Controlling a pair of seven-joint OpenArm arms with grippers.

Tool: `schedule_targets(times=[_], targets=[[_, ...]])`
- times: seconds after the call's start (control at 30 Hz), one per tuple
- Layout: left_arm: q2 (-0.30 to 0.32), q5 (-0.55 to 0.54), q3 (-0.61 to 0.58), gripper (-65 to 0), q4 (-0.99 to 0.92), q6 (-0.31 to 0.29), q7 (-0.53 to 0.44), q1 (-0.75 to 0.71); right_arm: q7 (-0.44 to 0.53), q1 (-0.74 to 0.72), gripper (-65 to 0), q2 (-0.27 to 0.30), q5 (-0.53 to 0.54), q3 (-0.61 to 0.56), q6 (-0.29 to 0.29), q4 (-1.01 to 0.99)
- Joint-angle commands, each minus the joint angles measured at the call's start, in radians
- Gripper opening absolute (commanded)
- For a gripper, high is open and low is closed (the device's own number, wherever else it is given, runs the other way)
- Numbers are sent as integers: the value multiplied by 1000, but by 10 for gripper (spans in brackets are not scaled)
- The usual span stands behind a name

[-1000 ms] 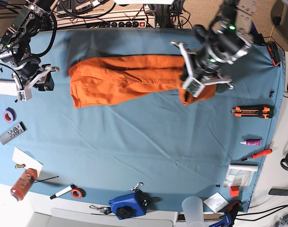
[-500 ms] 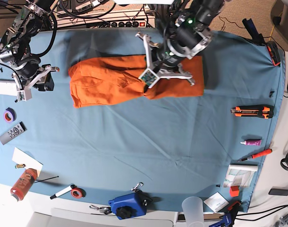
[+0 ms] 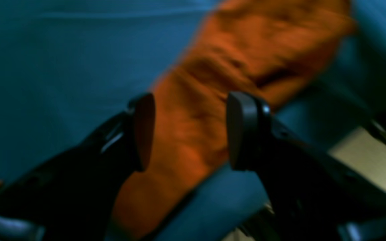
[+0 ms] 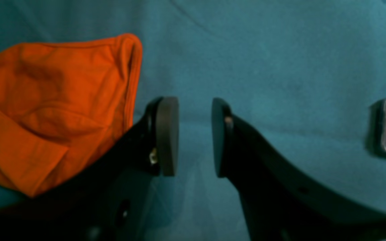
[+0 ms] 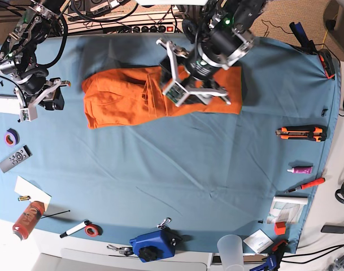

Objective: Layout the t-shirt on the table in an organized manner, then fold the t-shirt properly

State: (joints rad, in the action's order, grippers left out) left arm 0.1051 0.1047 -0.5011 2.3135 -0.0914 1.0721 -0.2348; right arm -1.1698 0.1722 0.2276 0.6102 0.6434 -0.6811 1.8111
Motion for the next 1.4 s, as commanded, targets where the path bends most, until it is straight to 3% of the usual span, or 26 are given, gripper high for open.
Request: schedule_targets(times=[0.0, 0.07, 0.13, 0.2, 0.33, 0.5, 0.77, 0.97, 1.27, 1.37], targets=[[-3, 40, 0, -322, 24, 23, -8, 2, 26, -9, -475, 16, 19, 6, -3, 13], [11, 112, 5, -397, 21, 58, 8, -4, 24, -9, -475, 17, 28, 6, -3, 13], [39, 124, 28, -503, 6, 77, 8, -6, 20, -9, -475, 17, 52, 6, -3, 13], [62, 114, 73, -563, -26, 77, 10, -6, 18, -9, -475, 20, 96, 6, -3, 13], [78, -4, 197, -566, -113, 65, 8, -6, 16, -9, -475, 19, 167, 6, -3, 14], [78, -184, 302, -566, -270, -20, -62, -5, -9, -9, -475, 19, 257, 6, -3, 14], [77, -192, 307, -566, -354, -29, -59, 2, -22, -12, -473, 19, 313, 6, -6, 15], [77, -192, 307, -566, -354, -30, -60, 2, -95, 3, -288, 21, 312, 6, -7, 15], [74, -198, 307, -566, -354, -34, -71, 2, -138, 8, -286, 2, 314, 5, 27, -41], [75, -215, 307, -566, -354, -34, -71, 3, -130, 7, -286, -3, 370, 3, 17, -123]])
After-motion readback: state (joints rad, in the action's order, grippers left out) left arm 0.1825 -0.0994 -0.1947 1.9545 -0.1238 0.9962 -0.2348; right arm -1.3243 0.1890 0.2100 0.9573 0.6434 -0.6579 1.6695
